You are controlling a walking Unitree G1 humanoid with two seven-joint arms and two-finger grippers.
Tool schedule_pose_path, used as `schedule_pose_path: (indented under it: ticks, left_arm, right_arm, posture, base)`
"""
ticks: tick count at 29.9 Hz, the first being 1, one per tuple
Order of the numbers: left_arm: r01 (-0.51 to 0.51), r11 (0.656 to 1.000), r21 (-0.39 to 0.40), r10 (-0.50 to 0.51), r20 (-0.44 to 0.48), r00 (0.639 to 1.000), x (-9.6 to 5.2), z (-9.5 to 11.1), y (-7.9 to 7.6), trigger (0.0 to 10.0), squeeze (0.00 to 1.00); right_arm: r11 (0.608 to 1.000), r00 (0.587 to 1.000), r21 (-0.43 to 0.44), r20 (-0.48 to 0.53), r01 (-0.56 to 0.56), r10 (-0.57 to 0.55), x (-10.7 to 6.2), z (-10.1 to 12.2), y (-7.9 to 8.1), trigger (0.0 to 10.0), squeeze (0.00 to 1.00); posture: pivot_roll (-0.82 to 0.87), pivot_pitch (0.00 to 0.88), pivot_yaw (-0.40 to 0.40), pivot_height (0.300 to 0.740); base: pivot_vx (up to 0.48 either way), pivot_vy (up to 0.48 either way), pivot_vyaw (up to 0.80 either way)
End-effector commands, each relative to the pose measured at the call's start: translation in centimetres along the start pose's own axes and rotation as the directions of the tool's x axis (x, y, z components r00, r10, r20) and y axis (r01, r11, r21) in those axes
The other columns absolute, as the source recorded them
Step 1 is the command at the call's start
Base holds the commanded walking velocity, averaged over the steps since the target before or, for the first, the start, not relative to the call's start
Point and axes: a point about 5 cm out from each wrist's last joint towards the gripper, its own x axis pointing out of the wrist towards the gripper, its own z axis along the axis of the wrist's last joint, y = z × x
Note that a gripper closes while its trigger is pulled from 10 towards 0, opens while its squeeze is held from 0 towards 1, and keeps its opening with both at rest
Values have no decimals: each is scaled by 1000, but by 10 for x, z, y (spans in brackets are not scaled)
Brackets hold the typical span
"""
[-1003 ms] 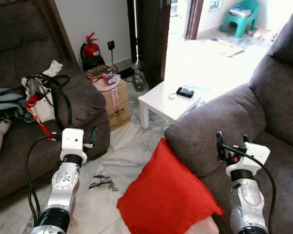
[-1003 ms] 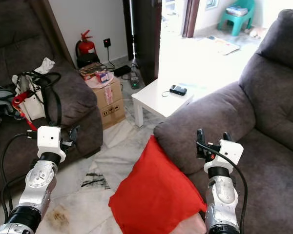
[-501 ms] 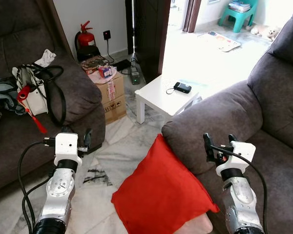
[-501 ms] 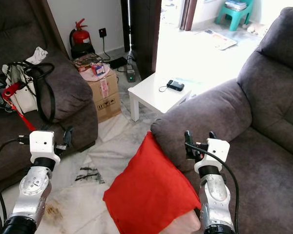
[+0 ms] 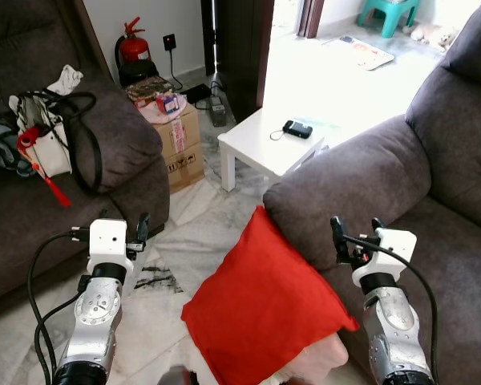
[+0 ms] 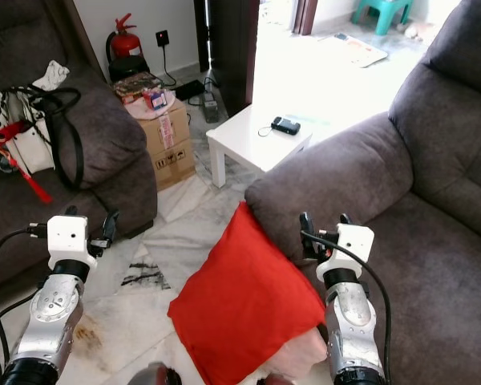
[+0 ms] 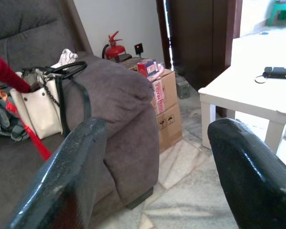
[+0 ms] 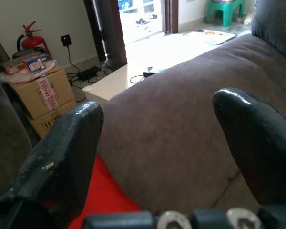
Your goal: Move the pillow to the sofa from floor
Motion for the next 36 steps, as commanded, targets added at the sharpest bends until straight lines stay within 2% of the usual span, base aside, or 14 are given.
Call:
schedule_pose_path:
  ticks: [1,5,33,36]
  left_arm:
    - [13,1000,11,-13,-23,1000,-2,-3,-2,10000,0]
    - [11,1000,13,-11,-28,1000,-2,-4,-1,10000,0]
    - [7,1000,10,-7,-43,999,-4,-5,-1,10000,0]
    - [9,1000,7,-9,-46,999,-4,-5,-2,10000,0]
  right_arm:
    - [1000,1000,4,-22,-5,5,-3,-3,0,10000,0]
    - [1000,999,-3,-32,-5,5,-2,-5,1,10000,0]
    - [1000,999,12,-39,-15,15,1,-4,3,10000,0]
    - [1000,999,7,-46,-27,28,1,-5,4,10000,0]
  posture:
    - [53,160,-6,602]
    - [55,161,-9,582]
    - [53,160,-16,582]
    - [52,160,-17,582]
  base:
    - [0,0,0]
    - [0,0,0]
    - [0,0,0]
    - [0,0,-665]
